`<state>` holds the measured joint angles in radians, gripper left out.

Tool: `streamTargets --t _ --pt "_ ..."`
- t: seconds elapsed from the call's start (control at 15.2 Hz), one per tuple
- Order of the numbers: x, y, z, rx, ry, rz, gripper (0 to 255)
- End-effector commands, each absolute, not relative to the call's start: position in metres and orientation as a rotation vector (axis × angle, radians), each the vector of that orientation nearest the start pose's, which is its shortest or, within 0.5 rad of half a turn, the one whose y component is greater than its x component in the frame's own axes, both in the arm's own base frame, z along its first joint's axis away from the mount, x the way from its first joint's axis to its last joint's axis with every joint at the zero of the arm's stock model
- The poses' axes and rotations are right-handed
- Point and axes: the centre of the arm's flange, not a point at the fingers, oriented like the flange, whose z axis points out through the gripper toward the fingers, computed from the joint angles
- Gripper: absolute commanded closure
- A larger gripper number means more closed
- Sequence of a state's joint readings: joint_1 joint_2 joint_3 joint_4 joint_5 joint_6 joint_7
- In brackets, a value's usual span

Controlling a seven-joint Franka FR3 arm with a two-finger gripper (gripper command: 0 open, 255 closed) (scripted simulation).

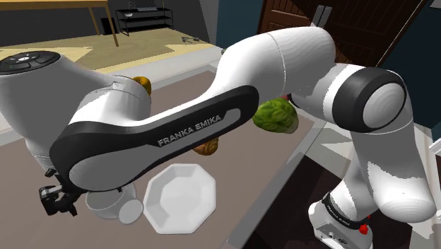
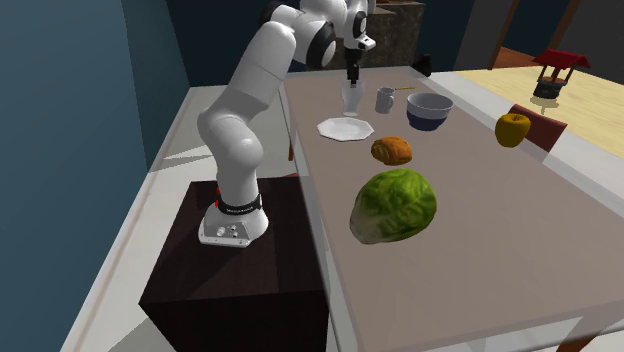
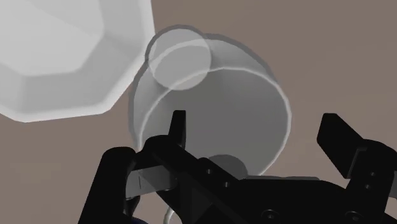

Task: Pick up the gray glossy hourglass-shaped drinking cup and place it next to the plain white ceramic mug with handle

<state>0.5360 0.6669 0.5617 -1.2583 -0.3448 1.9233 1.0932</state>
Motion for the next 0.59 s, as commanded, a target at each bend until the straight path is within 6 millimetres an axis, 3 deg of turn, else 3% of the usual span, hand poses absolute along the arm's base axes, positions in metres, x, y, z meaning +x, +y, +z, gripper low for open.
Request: streamTargets --t 0.0,0.07,0.53 --pt "0.444 0.583 0.44 -3.058 0.009 -0.061 0" --pt "0.444 0.582 0.45 -3.058 0.009 -0.061 0" --pt "0.444 0.582 0.45 -3.058 0.009 -0.061 0"
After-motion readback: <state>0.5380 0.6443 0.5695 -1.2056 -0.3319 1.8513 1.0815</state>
